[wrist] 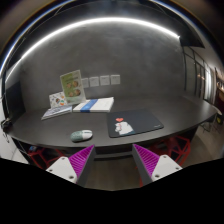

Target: Arrange mouse

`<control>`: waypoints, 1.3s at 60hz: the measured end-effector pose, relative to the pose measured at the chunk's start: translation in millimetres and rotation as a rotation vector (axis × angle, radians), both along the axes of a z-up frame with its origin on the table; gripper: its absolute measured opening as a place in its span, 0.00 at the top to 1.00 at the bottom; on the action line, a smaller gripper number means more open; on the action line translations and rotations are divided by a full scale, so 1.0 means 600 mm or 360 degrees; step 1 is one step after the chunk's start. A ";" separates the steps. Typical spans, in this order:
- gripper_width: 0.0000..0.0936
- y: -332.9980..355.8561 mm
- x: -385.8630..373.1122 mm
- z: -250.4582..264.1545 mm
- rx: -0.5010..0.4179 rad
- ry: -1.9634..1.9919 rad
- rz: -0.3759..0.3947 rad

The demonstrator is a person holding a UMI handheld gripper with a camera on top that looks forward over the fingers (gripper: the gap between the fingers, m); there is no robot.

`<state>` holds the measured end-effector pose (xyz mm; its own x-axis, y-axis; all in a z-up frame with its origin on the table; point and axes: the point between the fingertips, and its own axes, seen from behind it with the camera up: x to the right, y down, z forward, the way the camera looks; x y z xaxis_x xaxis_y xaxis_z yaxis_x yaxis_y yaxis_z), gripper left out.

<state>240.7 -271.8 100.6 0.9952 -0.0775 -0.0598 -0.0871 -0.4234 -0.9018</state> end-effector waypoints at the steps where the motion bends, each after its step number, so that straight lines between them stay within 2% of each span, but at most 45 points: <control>1: 0.16 0.000 -0.004 -0.003 -0.0007 0.0003 0.0014; 11: 0.16 0.047 -0.062 -0.058 -0.0046 0.0008 0.0246; 20: 0.16 0.119 -0.168 -0.115 -0.0050 0.0051 0.0457; 30: 0.16 0.191 -0.262 -0.168 -0.0092 0.0072 0.0540; 37: 0.16 0.234 -0.290 -0.181 -0.0121 0.0027 0.0477; 58: 0.15 0.384 -0.286 -0.184 -0.0208 -0.0026 0.0061; 67: 0.14 0.434 -0.290 -0.185 -0.0212 -0.0047 -0.0035; 70: 0.18 0.441 -0.291 -0.185 -0.0199 -0.0054 -0.0056; 71: 0.15 0.442 -0.291 -0.185 -0.0190 -0.0059 -0.0063; 75: 0.44 0.448 -0.301 -0.186 -0.0149 -0.0056 -0.0050; 78: 0.46 0.446 -0.301 -0.187 -0.0146 -0.0072 -0.0069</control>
<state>60.0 -4.3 -11.8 0.9923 -0.1236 -0.0055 -0.0672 -0.5013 -0.8627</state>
